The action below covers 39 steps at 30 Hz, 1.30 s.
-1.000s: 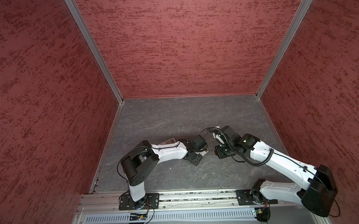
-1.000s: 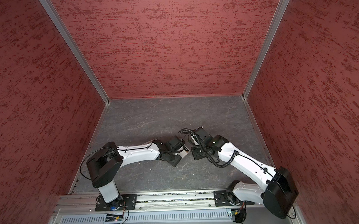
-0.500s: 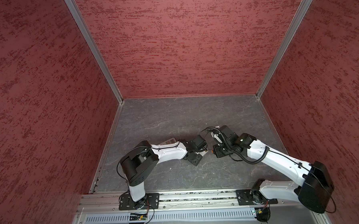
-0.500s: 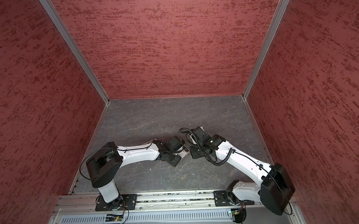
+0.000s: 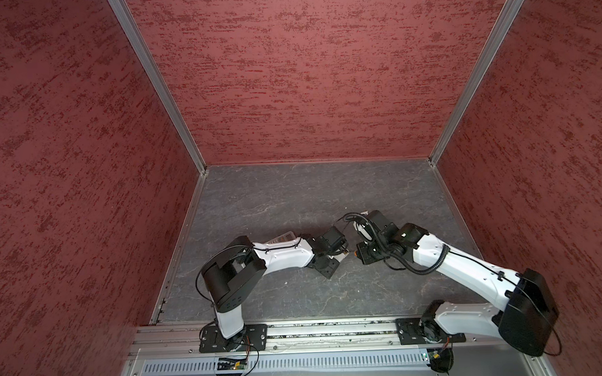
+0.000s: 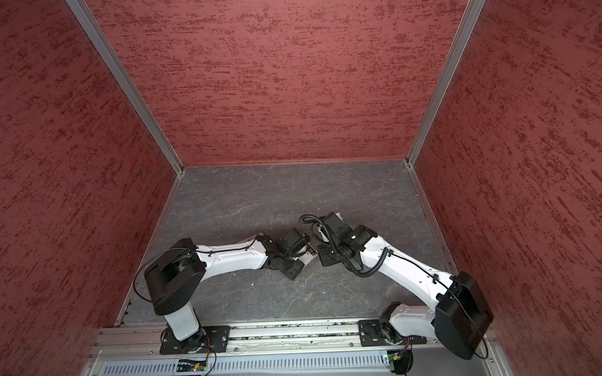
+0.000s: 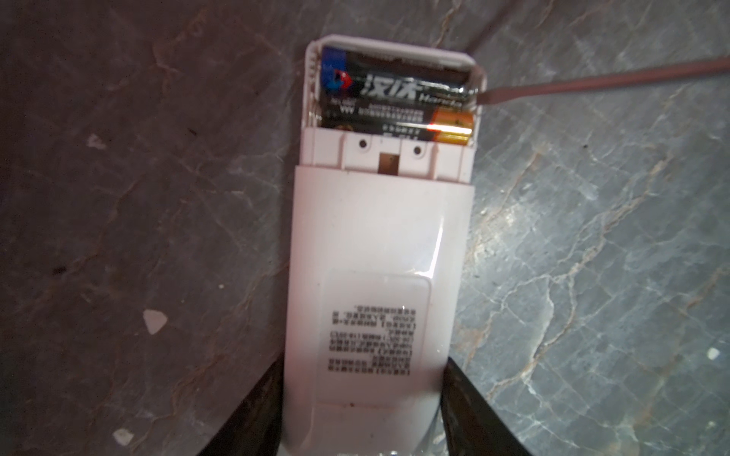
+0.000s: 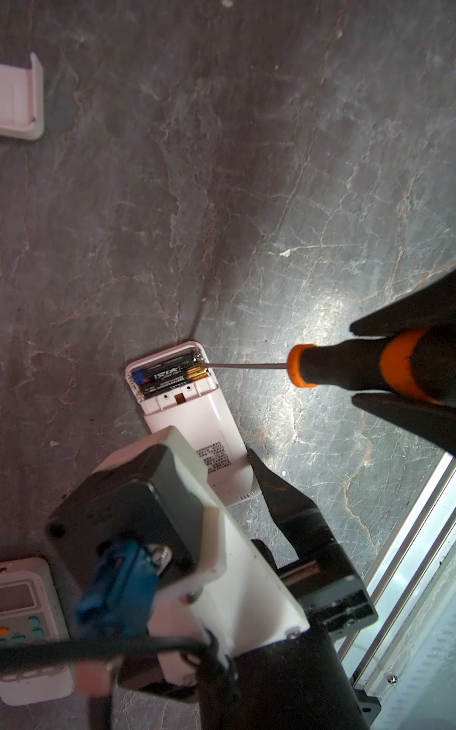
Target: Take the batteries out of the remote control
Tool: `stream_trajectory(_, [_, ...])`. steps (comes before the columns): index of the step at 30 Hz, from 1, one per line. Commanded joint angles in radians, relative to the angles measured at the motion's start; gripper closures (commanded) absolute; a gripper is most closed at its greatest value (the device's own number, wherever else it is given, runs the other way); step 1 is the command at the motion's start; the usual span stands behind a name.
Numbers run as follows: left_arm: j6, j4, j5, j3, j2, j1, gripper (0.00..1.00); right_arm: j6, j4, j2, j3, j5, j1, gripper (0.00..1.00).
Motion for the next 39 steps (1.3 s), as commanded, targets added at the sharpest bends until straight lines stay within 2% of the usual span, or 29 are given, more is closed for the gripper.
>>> stream_trajectory(1, [-0.001,-0.015,0.055,-0.031,0.021,-0.003,0.41,0.002,0.009,0.001,-0.002,0.019,0.002,1.00])
stream_trajectory(39, [0.009,-0.005,0.077,-0.036,0.028,-0.014,0.42,-0.018,0.046,0.030,-0.012,0.044,-0.004,1.00])
